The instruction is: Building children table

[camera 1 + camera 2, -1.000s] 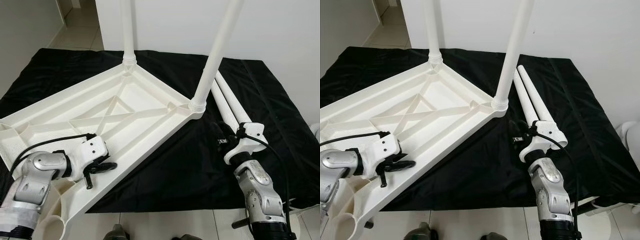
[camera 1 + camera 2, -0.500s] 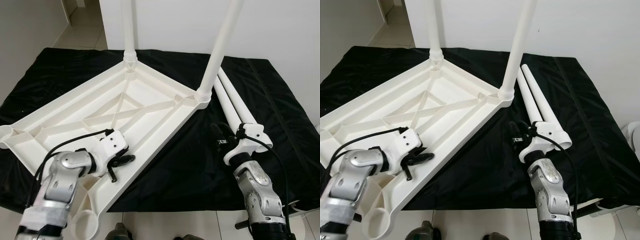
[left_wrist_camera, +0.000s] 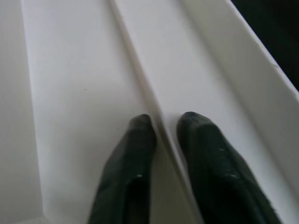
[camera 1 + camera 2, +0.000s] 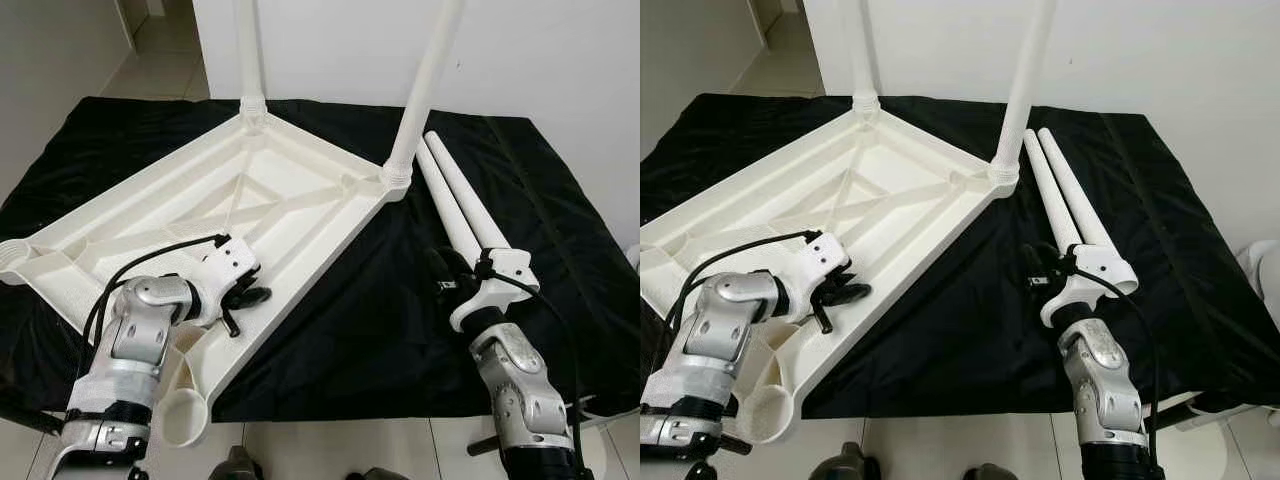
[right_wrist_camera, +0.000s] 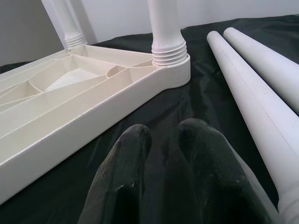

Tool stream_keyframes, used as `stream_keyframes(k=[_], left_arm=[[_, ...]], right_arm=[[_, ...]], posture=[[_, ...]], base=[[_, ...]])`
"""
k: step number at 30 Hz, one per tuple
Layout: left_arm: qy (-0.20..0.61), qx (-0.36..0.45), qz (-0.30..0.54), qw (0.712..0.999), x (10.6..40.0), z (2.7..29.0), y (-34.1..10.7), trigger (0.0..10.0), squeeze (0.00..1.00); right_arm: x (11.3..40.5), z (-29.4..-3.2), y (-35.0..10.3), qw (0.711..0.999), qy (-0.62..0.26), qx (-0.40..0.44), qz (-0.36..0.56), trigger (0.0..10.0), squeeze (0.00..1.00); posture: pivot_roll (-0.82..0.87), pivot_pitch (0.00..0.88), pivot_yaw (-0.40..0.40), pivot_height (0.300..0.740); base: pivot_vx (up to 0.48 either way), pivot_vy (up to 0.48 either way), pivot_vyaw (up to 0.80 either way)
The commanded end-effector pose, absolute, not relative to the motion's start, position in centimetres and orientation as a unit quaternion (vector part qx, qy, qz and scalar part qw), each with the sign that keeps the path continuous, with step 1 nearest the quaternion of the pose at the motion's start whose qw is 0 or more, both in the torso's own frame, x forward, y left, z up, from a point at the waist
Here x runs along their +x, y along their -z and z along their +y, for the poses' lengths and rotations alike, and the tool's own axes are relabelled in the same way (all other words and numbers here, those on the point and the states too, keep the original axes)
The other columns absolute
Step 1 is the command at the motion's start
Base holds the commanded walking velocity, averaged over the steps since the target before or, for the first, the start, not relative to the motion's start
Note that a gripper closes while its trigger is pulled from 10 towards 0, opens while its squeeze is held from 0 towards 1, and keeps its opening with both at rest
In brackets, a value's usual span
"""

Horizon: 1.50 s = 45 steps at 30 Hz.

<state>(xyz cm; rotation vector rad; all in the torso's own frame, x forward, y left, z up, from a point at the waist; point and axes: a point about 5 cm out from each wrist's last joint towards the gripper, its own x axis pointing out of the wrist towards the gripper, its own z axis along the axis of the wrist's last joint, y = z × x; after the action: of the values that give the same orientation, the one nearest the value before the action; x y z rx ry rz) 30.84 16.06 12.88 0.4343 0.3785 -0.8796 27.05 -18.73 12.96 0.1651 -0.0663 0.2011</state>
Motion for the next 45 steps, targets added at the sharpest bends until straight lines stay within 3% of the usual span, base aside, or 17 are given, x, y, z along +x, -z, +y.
stream_keyframes(k=[1,5,7,8,9,10,11,20,29,37,39,44,45], left_arm=[[0.155,0.231,0.13,0.952,32.6,18.4,-13.4,10.0,1.0],[0.184,0.214,0.11,0.953,32.5,18.0,-14.1,10.0,1.0],[0.199,0.203,0.105,0.953,32.5,17.9,-14.3,10.0,0.95],[0.222,0.185,0.095,0.952,32.5,17.9,-14.7,10.0,0.38],[0.241,0.172,0.084,0.951,32.5,18.0,-15.1,10.0,0.18],[0.241,0.172,0.084,0.951,32.5,18.0,-15.1,10.0,0.18],[0.273,0.159,0.06,0.947,32.4,18.2,-16.0,10.0,0.0],[0.323,0.125,0.05,0.937,32.7,19.6,-17.2,10.0,0.0],[0.339,0.129,0.026,0.932,32.9,23.6,-18.6,10.0,0.0],[0.406,0.159,0.073,0.897,30.9,25.5,-17.9,10.0,0.0],[0.436,0.168,0.108,0.877,29.5,26.2,-17.3,10.0,0.0],[0.447,0.175,0.122,0.869,28.9,26.5,-17.1,10.0,0.0],[0.449,0.177,0.143,0.864,28.2,27.6,-17.1,10.0,0.0]], right_arm=[[27.0,-19.0,-12.9,0.992,-0.093,0.083,-0.034,10.0,0.0],[27.0,-19.0,-12.9,0.992,-0.094,0.082,-0.034,10.0,0.0],[27.0,-19.0,-12.9,0.992,-0.094,0.081,-0.033,10.0,0.0],[27.0,-19.0,-12.9,0.992,-0.095,0.08,-0.033,10.0,0.0],[27.0,-19.0,-12.9,0.992,-0.096,0.08,-0.033,10.0,0.0],[27.0,-19.0,-12.9,0.992,-0.096,0.08,-0.033,10.0,0.0],[27.0,-19.0,-12.9,0.992,-0.098,0.079,-0.033,10.0,0.0],[27.1,-19.0,-12.9,0.991,-0.1,0.078,-0.033,10.0,0.0],[26.8,-19.3,-13.0,0.992,-0.098,0.073,-0.032,10.0,0.0],[26.5,-19.5,-12.8,0.992,-0.097,0.07,-0.028,10.0,0.0],[26.6,-19.4,-12.7,0.992,-0.1,0.069,-0.026,10.0,0.0],[26.6,-19.3,-12.7,0.992,-0.101,0.07,-0.025,10.0,0.0],[26.6,-19.2,-12.6,0.992,-0.107,0.069,-0.023,10.0,0.0]], posture=[[0.09,0.042,-0.019,0.74],[0.09,0.04,-0.021,0.74],[0.09,0.041,-0.021,0.74],[0.09,0.04,-0.023,0.74],[0.09,0.041,-0.024,0.74],[0.09,0.041,-0.024,0.74],[0.09,0.039,-0.024,0.74],[0.09,0.04,-0.028,0.74],[0.08,0.041,-0.027,0.74],[0.09,0.05,-0.032,0.74],[0.1,0.055,-0.036,0.74],[0.1,0.055,-0.038,0.74],[0.11,0.057,-0.054,0.74]], base=[[0.0,0.0,0.0],[0.0,0.0,0.0],[0.0,0.0,0.0],[0.0,0.0,0.0],[0.0,0.0,0.0],[0.0,0.0,0.0],[0.0,0.0,0.0],[0.0,0.0,0.0],[0.0,0.0,0.0],[0.0,0.0,0.0],[0.0,0.0,0.0],[0.0,0.0,0.0],[0.0,0.0,0.0]])
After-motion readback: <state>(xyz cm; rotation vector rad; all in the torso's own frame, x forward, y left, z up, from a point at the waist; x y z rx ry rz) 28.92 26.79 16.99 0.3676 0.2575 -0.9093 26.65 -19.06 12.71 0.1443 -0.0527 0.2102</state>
